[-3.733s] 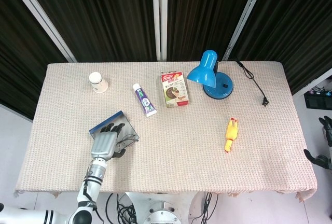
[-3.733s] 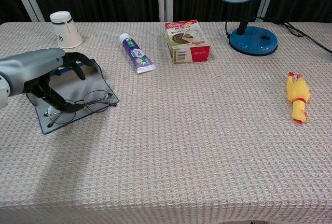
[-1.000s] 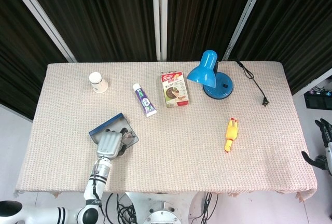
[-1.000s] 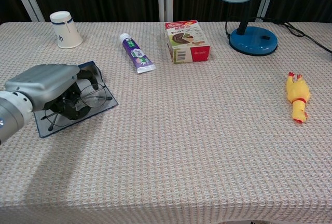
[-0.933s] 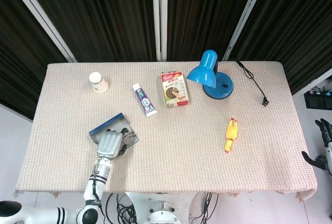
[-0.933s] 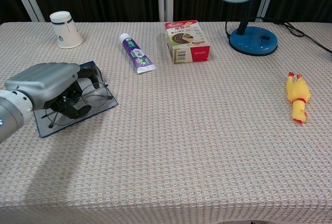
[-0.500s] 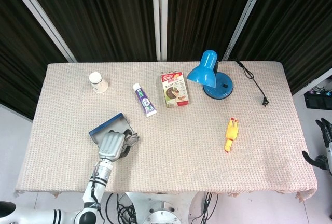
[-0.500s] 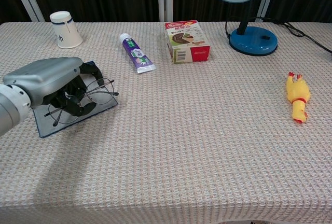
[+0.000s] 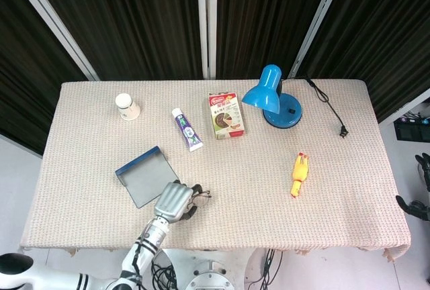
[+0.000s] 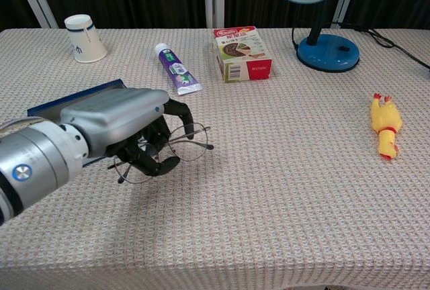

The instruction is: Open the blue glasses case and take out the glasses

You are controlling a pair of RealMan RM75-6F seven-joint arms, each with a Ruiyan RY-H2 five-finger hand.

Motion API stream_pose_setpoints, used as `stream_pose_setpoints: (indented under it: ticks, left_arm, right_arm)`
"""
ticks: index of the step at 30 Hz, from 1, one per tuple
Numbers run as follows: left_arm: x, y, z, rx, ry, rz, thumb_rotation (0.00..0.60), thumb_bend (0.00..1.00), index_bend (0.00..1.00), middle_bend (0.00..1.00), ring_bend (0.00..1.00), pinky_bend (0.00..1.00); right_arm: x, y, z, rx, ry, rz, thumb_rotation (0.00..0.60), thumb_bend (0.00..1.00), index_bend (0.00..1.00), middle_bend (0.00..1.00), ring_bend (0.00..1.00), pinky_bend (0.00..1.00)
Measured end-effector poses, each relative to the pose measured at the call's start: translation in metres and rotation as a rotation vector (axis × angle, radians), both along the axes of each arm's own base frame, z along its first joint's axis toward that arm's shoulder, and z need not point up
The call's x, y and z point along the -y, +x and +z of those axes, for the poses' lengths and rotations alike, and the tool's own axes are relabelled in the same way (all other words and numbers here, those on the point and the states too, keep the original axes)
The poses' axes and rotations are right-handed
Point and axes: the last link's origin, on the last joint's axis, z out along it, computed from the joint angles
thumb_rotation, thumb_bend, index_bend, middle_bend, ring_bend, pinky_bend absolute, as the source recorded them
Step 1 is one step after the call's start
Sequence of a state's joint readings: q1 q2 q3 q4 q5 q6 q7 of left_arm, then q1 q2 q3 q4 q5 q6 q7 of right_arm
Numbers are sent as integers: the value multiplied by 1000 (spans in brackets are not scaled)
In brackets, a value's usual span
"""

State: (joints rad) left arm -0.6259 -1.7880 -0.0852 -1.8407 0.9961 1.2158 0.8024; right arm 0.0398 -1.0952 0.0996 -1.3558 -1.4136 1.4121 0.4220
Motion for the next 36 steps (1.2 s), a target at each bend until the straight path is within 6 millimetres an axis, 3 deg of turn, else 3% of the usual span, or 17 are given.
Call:
stream_pose_setpoints:
  ticks: [6,10,17,23,30,36]
  left_arm:
    - [5,14,-26,-8,-63,-43,600,379,367,774,531,416]
    - [3,17,-33,-23,-53,-73,600,373,339,674,459,405]
    - [0,15,-35,-17,-42,-100,600,361,213,269,287,338]
    - [-1,12,-31,-8,-31,-100,600,350,47,45,61,188]
    - [-8,11,2,39,44,-89,600,341,27,9,0,124]
    - [-27,-15,61,65,193,-66,600,337,67,9,0,69]
  right_arm:
    - [-2,-3,5,4,-14,-7,600,176,0,0,0,0]
    - [-4,-6,7,7,-19,-15,600,176,0,0,0,0]
    - [-5,-8,6,10,-20,-19,600,176,0,0,0,0]
    - [-5,-7,6,7,-23,-15,600,176,0,0,0,0]
    - [-4,-6,7,2,-25,-15,600,176,0,0,0,0]
    - [-4,-3,4,-11,-23,-2,600,176,0,0,0,0]
